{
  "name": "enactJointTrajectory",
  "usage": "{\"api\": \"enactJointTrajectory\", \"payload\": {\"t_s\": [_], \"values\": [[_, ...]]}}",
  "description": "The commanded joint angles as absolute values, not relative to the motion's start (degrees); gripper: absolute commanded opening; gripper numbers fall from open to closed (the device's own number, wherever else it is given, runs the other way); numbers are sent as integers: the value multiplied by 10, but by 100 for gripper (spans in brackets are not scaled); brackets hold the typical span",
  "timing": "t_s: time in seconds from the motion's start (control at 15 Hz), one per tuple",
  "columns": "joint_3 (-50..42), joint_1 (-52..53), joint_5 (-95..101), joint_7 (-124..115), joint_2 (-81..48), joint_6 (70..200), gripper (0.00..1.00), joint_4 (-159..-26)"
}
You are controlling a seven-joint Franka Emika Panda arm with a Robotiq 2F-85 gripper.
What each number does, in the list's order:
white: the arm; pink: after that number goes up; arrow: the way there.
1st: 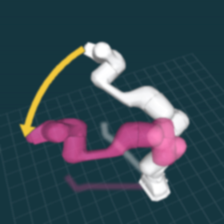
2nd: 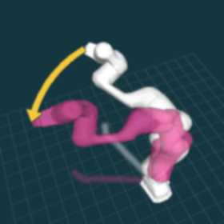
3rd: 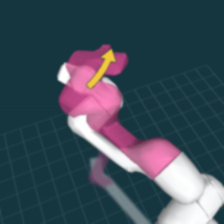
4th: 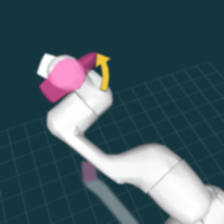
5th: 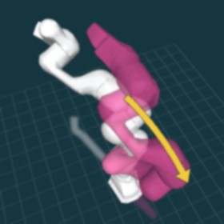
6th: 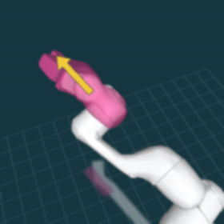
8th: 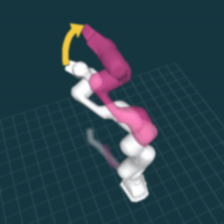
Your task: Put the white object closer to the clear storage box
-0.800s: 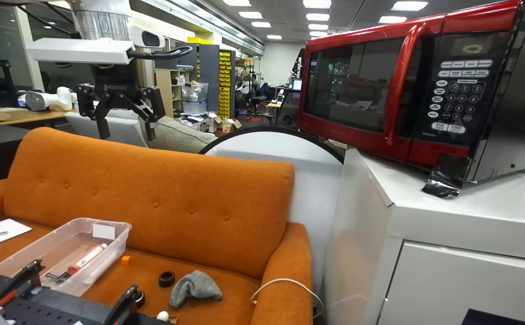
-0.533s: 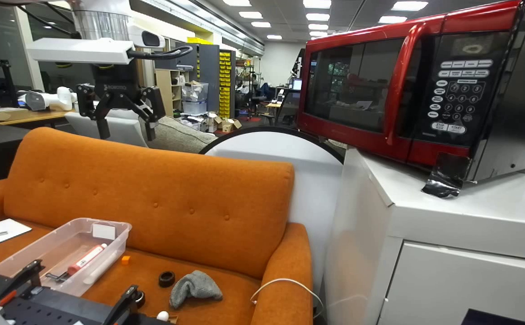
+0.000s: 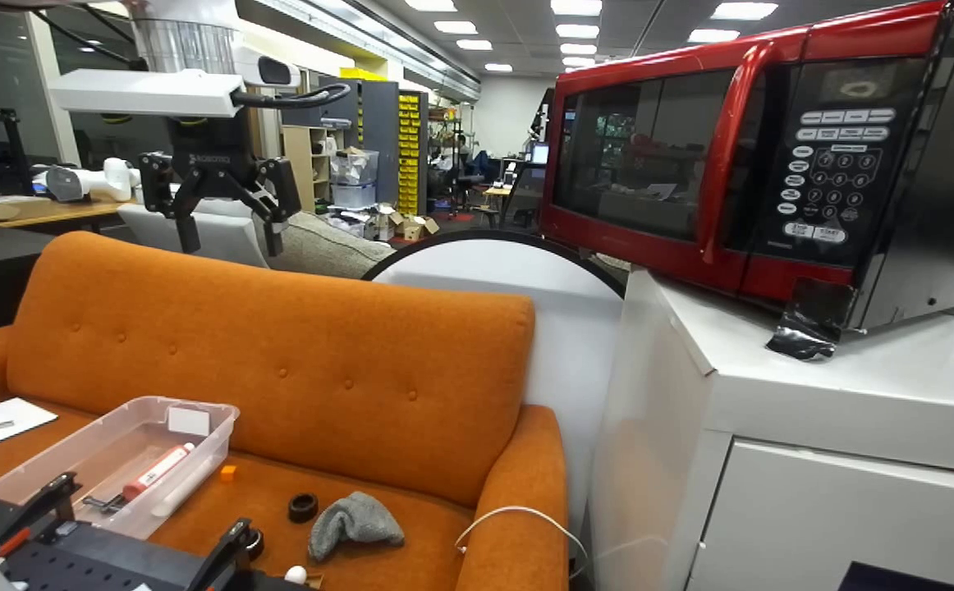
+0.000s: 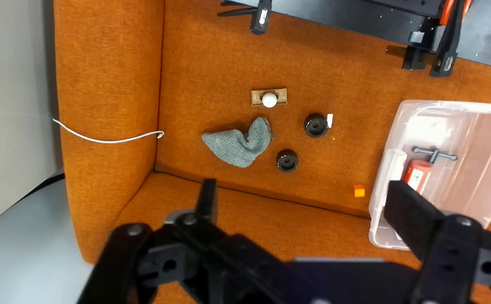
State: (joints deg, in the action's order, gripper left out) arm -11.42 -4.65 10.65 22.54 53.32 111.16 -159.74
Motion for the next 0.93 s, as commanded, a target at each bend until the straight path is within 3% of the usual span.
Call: {"api": "enactJointTrajectory", "payload": {"t_s": [0.0,0.53,0.87], "values": [[-118,-42,110,222,534,1110,100,-1596],[-119,-29,102,222,502,1134,100,-1590],[-105,2,91,195,407,1255,100,-1596]]}}
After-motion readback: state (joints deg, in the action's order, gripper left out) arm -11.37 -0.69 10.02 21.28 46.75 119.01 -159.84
